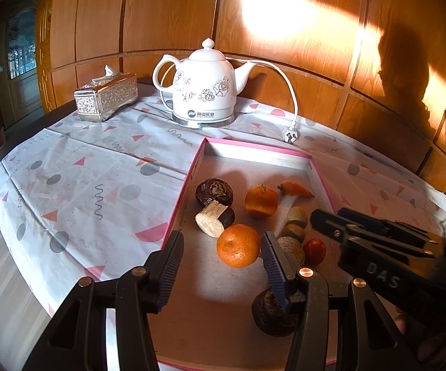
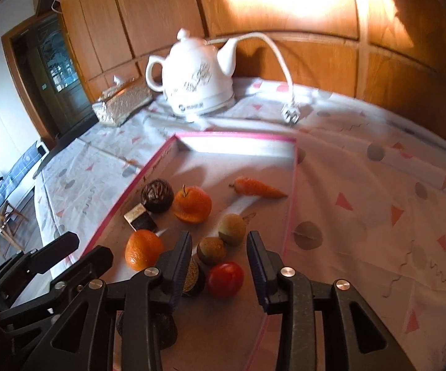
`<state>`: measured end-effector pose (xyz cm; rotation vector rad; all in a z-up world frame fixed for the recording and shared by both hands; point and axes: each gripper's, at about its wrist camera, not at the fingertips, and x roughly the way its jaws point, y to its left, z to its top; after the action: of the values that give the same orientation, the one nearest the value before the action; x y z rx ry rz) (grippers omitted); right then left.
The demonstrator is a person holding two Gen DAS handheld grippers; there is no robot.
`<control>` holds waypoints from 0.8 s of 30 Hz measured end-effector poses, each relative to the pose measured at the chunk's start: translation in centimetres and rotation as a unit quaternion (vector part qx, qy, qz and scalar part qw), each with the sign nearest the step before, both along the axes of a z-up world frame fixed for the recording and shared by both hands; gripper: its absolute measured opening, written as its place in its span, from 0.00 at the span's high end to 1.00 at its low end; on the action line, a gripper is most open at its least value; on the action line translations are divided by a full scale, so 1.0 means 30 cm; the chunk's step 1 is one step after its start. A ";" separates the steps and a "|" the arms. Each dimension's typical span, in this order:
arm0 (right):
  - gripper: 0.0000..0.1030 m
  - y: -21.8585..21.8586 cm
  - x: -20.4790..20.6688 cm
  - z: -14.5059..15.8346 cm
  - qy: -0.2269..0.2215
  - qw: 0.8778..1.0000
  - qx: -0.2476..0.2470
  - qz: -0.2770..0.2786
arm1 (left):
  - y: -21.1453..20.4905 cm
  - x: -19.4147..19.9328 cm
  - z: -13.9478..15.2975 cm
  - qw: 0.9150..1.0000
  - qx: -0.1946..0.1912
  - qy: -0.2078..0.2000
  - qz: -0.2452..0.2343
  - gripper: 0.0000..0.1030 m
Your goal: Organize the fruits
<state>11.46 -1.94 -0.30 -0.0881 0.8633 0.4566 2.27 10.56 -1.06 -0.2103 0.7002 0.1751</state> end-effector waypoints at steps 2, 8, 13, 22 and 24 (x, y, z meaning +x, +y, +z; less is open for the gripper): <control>0.64 -0.005 -0.019 0.018 -0.014 1.000 -0.005 -0.004 | -0.006 -0.007 0.006 1.000 0.002 -0.003 -0.001 0.47; 0.64 -0.055 -0.094 0.055 -0.060 0.996 -0.032 -0.053 | -0.035 -0.025 0.023 1.000 0.005 -0.012 -0.008 0.45; 0.64 -0.113 -0.156 0.062 -0.080 0.992 -0.046 -0.086 | -0.070 -0.046 0.033 1.000 0.010 -0.018 -0.020 0.40; 0.64 -0.163 -0.219 0.045 -0.078 0.990 -0.056 -0.103 | -0.129 -0.097 0.074 0.998 0.030 -0.042 -0.026 0.11; 0.64 -0.168 -0.226 0.044 -0.076 0.990 -0.056 -0.102 | -0.133 -0.102 0.081 0.998 0.029 -0.047 -0.028 0.08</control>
<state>4.69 -6.97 1.03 -0.1350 0.7379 0.2072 -0.79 6.57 1.37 -0.1429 0.6058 0.1309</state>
